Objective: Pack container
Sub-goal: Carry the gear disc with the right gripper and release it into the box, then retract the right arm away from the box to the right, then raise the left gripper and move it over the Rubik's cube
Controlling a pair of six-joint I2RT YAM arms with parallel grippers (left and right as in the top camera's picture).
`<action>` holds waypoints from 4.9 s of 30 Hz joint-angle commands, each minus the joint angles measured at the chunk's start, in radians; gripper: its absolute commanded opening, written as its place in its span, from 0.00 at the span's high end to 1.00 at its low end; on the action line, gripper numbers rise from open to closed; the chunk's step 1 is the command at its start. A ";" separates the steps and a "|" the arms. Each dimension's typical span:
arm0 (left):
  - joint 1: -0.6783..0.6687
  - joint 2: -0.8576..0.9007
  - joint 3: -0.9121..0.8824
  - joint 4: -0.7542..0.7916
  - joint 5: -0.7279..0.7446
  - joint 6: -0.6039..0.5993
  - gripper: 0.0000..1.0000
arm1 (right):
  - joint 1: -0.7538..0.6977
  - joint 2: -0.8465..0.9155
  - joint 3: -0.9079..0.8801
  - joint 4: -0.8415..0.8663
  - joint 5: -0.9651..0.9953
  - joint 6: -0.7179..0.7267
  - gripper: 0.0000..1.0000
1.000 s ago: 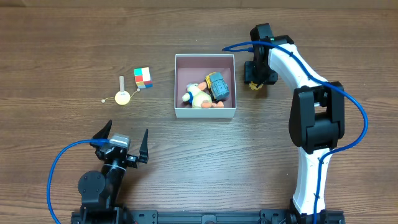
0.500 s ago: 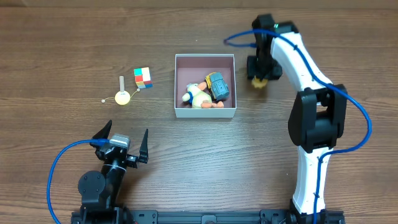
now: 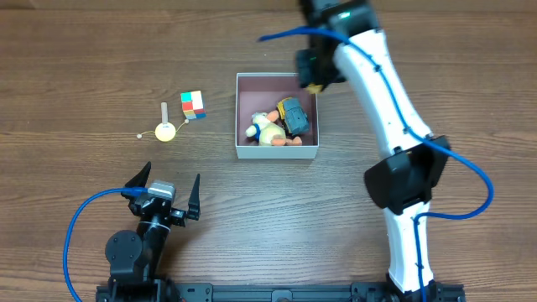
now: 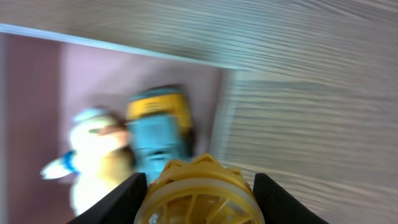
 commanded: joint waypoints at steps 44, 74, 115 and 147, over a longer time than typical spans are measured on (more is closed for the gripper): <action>0.005 -0.010 -0.005 0.000 0.008 0.019 0.00 | -0.068 -0.008 -0.064 0.105 0.178 0.110 0.17; 0.005 -0.010 -0.005 0.000 0.008 0.019 0.00 | -0.599 -0.032 -0.051 -0.154 -0.064 0.058 0.00; 0.005 -0.010 -0.005 0.000 -0.022 0.019 0.00 | -0.570 -0.032 -0.151 -0.144 -0.063 0.053 0.00; 0.005 -0.008 0.102 -0.040 0.335 0.063 0.00 | -0.570 -0.032 -0.151 0.125 -0.063 0.053 0.00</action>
